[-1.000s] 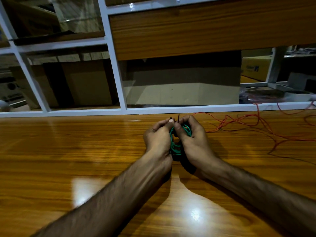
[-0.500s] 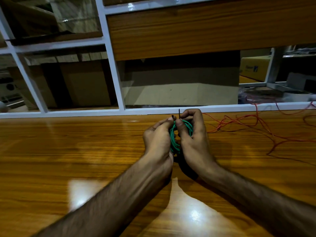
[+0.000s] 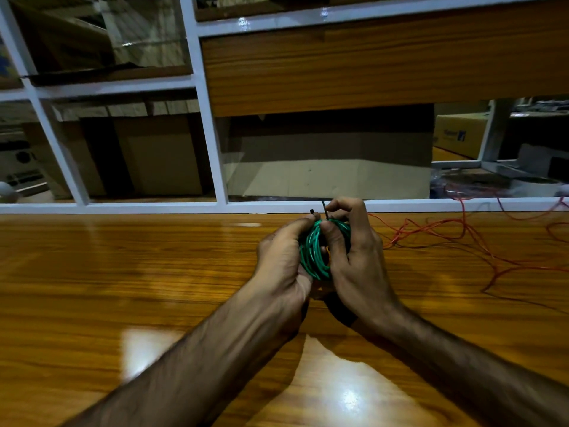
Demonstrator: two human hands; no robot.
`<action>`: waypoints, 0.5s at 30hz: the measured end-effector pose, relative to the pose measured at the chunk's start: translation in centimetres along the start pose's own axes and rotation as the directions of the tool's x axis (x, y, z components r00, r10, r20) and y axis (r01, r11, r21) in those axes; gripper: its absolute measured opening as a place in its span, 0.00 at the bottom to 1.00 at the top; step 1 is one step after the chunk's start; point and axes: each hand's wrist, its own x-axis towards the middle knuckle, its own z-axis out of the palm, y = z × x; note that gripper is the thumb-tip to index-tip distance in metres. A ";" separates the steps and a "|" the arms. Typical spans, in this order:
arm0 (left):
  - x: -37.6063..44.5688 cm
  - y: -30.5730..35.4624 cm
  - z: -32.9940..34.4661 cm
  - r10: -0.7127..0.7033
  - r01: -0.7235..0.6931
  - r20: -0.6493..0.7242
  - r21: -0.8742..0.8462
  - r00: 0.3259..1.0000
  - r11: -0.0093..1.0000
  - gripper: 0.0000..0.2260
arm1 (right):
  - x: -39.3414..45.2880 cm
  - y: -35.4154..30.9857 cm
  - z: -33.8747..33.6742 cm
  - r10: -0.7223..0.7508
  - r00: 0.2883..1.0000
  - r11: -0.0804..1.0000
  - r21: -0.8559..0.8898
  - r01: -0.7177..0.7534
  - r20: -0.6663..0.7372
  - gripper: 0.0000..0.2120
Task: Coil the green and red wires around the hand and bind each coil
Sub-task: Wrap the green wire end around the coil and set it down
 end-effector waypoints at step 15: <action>-1.2 1.2 -0.1 -0.106 0.118 0.125 -0.088 0.986 0.989 0.18 | 0.4 0.3 -0.6 -0.005 1.000 1.000 -0.027 0.005 -0.002 0.05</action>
